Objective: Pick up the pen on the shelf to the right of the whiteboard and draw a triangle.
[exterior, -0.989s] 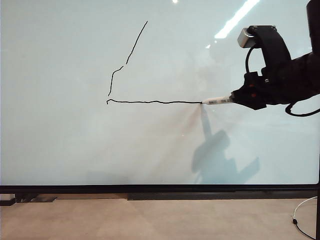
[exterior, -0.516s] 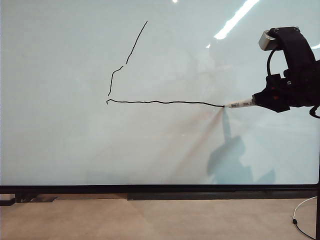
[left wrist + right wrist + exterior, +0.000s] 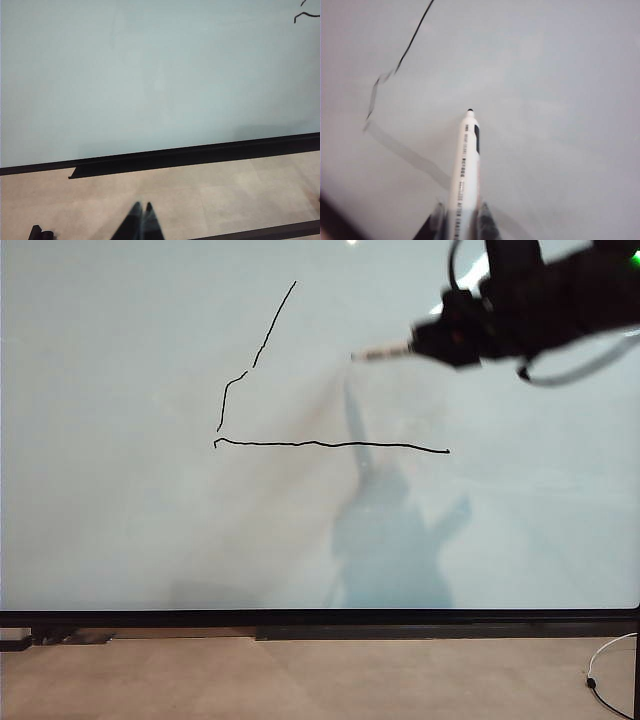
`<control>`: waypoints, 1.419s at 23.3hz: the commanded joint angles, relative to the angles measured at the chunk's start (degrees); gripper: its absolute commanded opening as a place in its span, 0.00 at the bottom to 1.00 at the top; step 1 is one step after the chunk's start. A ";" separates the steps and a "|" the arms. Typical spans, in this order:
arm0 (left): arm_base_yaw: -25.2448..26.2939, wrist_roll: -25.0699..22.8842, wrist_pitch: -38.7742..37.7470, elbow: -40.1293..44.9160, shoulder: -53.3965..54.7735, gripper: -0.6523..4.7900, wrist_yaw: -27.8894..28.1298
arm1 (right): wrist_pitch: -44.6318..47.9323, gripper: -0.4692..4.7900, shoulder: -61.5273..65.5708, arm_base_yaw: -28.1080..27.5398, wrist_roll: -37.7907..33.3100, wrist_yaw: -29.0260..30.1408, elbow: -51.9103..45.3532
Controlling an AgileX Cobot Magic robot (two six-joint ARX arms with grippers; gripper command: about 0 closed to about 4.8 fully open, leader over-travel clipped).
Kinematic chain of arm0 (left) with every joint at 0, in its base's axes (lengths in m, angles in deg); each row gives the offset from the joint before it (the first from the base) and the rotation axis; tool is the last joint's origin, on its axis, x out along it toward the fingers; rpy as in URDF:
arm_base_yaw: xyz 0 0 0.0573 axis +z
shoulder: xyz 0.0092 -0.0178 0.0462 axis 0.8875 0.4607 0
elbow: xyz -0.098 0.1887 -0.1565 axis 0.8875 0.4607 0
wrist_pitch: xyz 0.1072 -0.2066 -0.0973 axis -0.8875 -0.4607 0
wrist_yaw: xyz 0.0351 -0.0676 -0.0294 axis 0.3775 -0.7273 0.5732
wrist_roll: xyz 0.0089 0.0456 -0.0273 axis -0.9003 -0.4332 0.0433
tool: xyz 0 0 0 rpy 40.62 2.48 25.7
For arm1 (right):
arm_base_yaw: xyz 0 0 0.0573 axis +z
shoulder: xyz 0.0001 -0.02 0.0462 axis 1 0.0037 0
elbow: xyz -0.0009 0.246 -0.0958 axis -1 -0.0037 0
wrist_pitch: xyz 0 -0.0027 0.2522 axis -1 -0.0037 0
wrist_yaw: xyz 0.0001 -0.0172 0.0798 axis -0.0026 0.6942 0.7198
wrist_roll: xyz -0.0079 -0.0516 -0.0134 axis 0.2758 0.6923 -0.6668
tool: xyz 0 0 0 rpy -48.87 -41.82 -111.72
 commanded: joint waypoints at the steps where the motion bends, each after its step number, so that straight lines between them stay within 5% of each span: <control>1: -0.02 -0.04 0.31 -0.20 -0.02 0.11 0.00 | -2.82 0.08 0.04 0.33 0.87 0.57 7.61; 11: -0.02 -0.04 0.31 -0.20 -0.02 0.11 -0.02 | -5.09 0.08 0.04 1.16 1.22 5.64 13.62; 33: -0.02 -0.04 0.33 -0.20 -0.02 0.11 -0.02 | -5.62 0.08 3.61 1.07 1.99 4.24 17.07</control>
